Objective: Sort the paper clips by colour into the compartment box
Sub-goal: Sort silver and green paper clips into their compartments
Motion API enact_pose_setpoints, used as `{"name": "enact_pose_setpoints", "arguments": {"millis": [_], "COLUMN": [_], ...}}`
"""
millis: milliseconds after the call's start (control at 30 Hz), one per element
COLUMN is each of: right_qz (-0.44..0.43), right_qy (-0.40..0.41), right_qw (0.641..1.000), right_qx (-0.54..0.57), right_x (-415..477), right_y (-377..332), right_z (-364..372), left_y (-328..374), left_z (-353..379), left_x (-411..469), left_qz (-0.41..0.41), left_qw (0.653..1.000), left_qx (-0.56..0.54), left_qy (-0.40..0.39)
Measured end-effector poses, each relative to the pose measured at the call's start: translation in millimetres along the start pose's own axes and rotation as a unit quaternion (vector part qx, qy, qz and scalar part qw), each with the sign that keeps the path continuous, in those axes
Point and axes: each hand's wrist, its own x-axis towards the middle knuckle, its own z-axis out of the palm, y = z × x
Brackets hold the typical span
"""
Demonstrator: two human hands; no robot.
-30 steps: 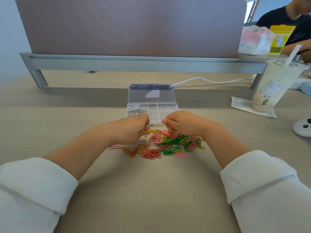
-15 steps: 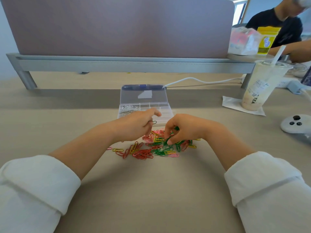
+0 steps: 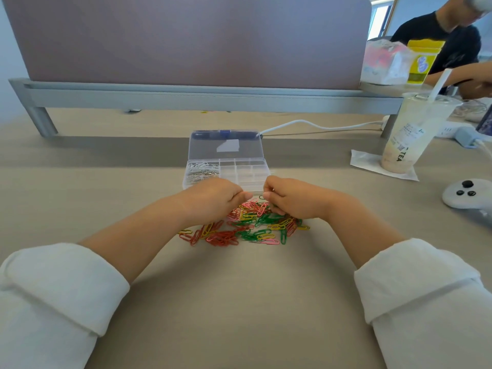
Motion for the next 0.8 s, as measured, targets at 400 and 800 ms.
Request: {"name": "enact_pose_setpoints", "arguments": {"millis": [400,800], "right_qz": [-0.019,-0.074], "right_qy": [0.11,0.06], "right_qw": [0.993,0.995], "right_qx": [0.033,0.035], "right_x": [-2.6,-10.0], "right_y": [4.8,5.8], "right_z": [6.3,2.2], "left_y": [-1.8,1.6], "left_z": [1.1,1.4], "left_x": [-5.1,-3.9], "left_qz": [0.013,0.022], "left_qw": [1.0,1.0], "left_qx": [0.005,-0.006], "left_qy": [0.005,0.006]}}
